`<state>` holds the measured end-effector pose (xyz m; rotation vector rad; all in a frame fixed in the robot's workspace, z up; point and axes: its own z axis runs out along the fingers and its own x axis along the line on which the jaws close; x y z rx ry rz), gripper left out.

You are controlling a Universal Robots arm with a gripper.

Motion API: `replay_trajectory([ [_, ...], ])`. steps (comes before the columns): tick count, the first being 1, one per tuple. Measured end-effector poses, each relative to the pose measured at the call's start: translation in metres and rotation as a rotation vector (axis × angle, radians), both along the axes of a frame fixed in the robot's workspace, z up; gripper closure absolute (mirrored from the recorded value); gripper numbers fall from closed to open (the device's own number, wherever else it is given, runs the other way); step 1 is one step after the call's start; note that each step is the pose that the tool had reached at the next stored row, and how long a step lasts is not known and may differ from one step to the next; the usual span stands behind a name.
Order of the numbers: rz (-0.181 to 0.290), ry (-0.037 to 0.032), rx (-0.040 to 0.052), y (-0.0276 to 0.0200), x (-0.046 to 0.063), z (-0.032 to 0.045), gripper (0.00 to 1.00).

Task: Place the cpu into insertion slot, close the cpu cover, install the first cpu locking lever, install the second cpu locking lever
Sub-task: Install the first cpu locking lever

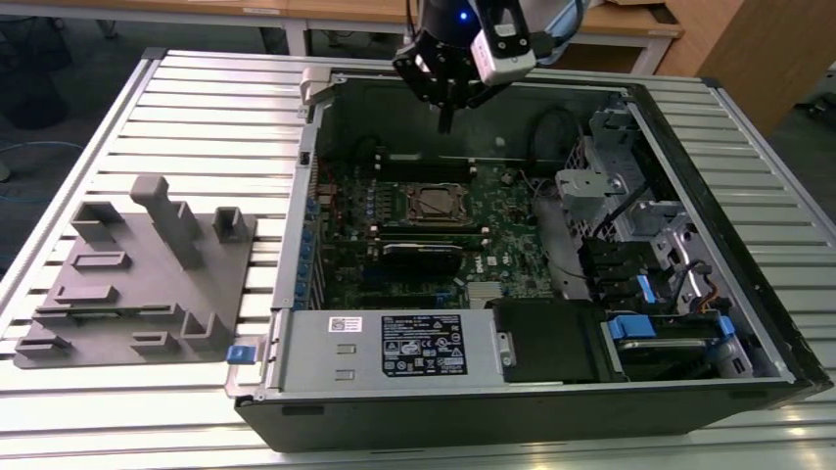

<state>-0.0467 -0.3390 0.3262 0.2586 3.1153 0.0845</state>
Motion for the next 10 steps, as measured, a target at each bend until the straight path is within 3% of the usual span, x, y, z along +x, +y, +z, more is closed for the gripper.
replay_trajectory([
  [5, 0.0, 0.0, 0.0, -0.0061, 0.0, -0.0076, 0.89],
  [10, 0.0, 0.0, 0.0001, -0.0072, 0.0, -0.0166, 0.89],
])
